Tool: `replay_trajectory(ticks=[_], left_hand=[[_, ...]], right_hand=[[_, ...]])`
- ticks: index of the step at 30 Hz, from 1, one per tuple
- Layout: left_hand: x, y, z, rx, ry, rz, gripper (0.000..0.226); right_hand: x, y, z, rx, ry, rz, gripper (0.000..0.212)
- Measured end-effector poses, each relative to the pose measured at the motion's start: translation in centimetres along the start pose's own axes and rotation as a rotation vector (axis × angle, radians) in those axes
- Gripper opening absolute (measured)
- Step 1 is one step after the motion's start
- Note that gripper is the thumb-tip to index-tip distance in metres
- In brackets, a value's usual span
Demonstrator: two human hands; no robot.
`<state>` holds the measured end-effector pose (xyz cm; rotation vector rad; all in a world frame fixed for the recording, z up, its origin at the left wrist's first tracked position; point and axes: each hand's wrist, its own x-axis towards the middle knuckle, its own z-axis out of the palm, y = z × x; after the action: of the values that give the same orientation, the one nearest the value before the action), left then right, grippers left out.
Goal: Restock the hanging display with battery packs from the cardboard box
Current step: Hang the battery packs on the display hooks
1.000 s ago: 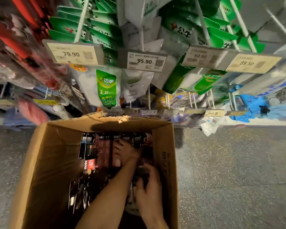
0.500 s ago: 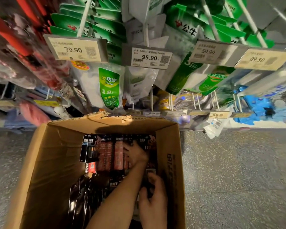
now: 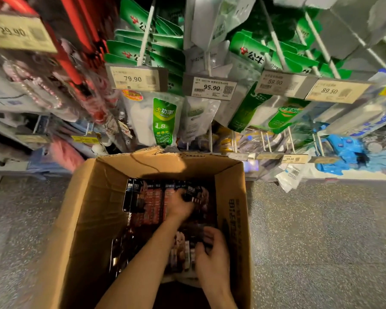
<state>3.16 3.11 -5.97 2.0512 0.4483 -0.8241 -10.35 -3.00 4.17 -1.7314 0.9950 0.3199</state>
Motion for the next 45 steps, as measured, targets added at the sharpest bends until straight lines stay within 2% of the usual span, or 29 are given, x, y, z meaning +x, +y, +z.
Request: replay_trajectory(ticks=[6,10,13,16,18,20,23,27,31,38,45], left_hand=[[-9.3,1.4,-9.2,-0.111,-0.06,0.062,0.031],[-17.7,2.5,-12.3,-0.223,-0.088,0.244,0.032],[-23.2,3.5,-12.6,-0.341,-0.06,0.304,0.044],[-27.8,4.8,-11.5,-0.445,0.019,0.348,0.047],[-30.8,6.1,-9.9,-0.467,0.094,0.396,0.033],[-33.5,7.5,-7.9,-0.448,0.172,0.451,0.029],[-37.3,9.9,-4.7,-0.398,0.178,0.519,0.021],[-41.9,14.2,-0.5,-0.312,0.22,0.662,0.035],[-47.3,19.6,2.8,-0.289,0.271,0.843,0.029],[-55.8,28.4,5.8,-0.188,0.331,1.164,0.028],[-61.8,34.6,6.1,-0.253,0.337,1.4,0.026]], right_hand=[[-1.7,-4.1,-2.1,0.055,-0.071,-0.067,0.036],[-4.5,-6.5,-4.0,0.164,-0.284,-0.109,0.04],[-7.0,-7.8,-6.5,0.335,-0.475,-0.248,0.028],[-9.0,-8.2,-10.0,0.527,-0.541,-0.227,0.018],[-10.3,-8.2,-13.2,0.504,-0.5,-0.213,0.011],[-11.8,-8.2,-17.1,0.502,-0.485,-0.234,0.016],[-14.0,-8.2,-23.5,0.571,-0.465,-0.293,0.021],[-15.7,-7.4,-31.2,0.593,-0.337,-0.397,0.02],[-16.9,-7.8,-39.4,0.747,-0.275,-0.473,0.018],[-22.0,-9.5,-52.2,0.712,-0.161,-0.827,0.027],[-25.2,-13.8,-58.4,0.674,-0.028,-1.104,0.029]])
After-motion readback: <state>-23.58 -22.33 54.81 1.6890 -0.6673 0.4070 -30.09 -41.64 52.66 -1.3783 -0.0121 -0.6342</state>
